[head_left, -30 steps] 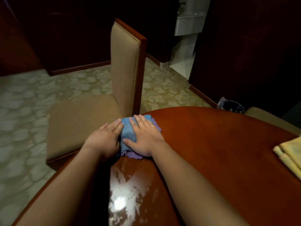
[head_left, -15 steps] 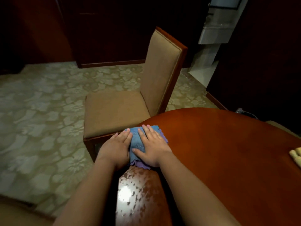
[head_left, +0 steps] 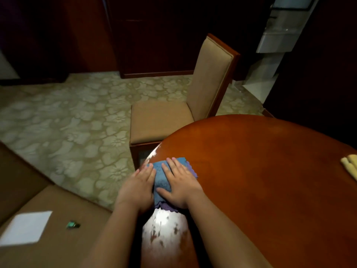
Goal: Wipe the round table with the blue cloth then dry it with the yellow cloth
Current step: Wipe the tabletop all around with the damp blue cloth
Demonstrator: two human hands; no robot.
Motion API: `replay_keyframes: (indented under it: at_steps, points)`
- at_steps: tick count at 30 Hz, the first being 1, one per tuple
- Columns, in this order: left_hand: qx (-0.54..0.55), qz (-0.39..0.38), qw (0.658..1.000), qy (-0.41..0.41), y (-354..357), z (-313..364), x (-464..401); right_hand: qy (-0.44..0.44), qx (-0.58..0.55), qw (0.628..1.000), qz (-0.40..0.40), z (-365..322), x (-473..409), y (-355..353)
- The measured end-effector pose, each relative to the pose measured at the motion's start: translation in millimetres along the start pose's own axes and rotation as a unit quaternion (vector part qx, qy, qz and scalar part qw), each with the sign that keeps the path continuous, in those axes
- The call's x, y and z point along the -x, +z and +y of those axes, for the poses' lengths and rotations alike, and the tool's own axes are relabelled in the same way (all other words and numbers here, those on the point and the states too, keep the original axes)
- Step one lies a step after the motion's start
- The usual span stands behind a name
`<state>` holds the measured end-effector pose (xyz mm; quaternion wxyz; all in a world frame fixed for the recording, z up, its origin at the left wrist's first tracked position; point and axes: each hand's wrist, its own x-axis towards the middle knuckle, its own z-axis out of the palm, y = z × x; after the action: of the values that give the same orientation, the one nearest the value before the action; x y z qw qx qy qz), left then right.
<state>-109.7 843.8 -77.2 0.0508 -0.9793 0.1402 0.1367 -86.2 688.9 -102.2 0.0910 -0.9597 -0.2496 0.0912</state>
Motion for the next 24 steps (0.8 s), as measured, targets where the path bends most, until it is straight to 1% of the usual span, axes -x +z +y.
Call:
replay_keyframes:
  at_steps: [2,4,7,14,19,24]
  points:
    - [0.006,-0.019,1.000,-0.018,7.4,10.9,40.1,-0.015,-0.006,1.000,-0.006,-19.1,30.0,10.3]
    - [-0.011,-0.040,0.999,-0.034,13.4,24.5,78.9,-0.024,-0.008,1.000,-0.015,-36.4,63.8,17.6]
    - [-0.013,-0.072,0.996,-0.048,19.5,47.4,131.9,-0.038,0.007,0.998,-0.041,-56.8,110.8,26.4]
    - [0.005,-0.081,0.995,-0.061,42.0,94.3,230.4,-0.065,0.027,0.995,-0.076,-94.6,209.3,39.9]
    - [-0.003,-0.087,0.994,-0.068,49.1,108.3,266.7,-0.083,0.029,0.992,-0.092,-109.1,237.8,44.1]
    - [0.011,-0.088,0.994,-0.061,49.0,100.8,259.1,-0.078,0.006,0.993,-0.093,-110.6,235.3,40.5]
